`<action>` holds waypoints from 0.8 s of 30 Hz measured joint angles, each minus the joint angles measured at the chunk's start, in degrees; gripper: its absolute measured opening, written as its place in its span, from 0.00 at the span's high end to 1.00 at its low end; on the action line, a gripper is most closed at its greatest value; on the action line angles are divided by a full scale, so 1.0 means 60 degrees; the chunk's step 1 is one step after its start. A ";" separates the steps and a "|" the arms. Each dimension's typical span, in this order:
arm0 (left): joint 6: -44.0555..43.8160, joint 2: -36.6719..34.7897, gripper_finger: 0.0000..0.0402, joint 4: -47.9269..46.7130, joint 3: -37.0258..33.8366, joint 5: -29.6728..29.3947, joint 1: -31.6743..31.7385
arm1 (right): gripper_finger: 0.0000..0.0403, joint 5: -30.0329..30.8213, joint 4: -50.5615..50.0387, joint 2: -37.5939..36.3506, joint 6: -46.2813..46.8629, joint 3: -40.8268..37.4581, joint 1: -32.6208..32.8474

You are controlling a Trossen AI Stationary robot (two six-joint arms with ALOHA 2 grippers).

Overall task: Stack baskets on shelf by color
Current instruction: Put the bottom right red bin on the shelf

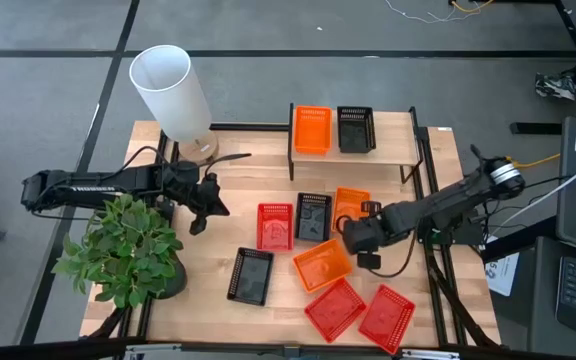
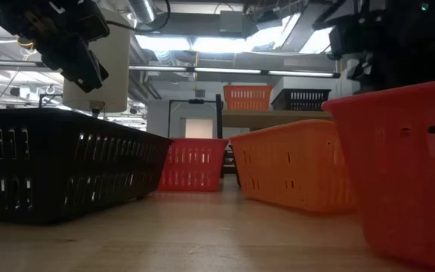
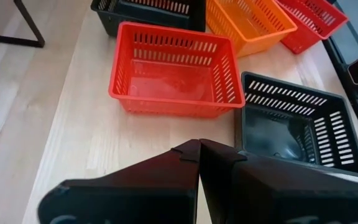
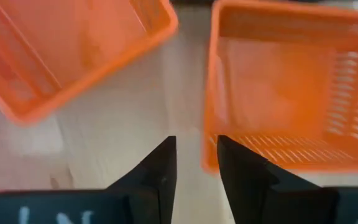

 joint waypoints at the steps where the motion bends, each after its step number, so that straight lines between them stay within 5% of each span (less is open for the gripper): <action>1: 0.0004 0.0000 1.00 0.0000 0.0000 0.0000 -0.0013 | 0.71 -0.0034 0.0386 -0.0185 0.0047 -0.0254 -0.0006; 8: -0.0005 0.0000 1.00 0.0041 0.0000 -0.0325 -0.0017 | 0.71 0.0262 0.1039 -0.0523 0.0064 -0.1066 -0.0089; 17: 0.0004 0.0000 1.00 0.0044 0.0000 -0.0472 -0.0017 | 0.71 -0.1715 -0.0139 -0.1039 0.3172 -0.1237 0.1092; 24: 0.0003 0.0000 1.00 0.0044 0.0000 -0.0765 -0.0013 | 0.71 -0.0825 -0.0129 -0.1675 0.4821 -0.1230 0.2475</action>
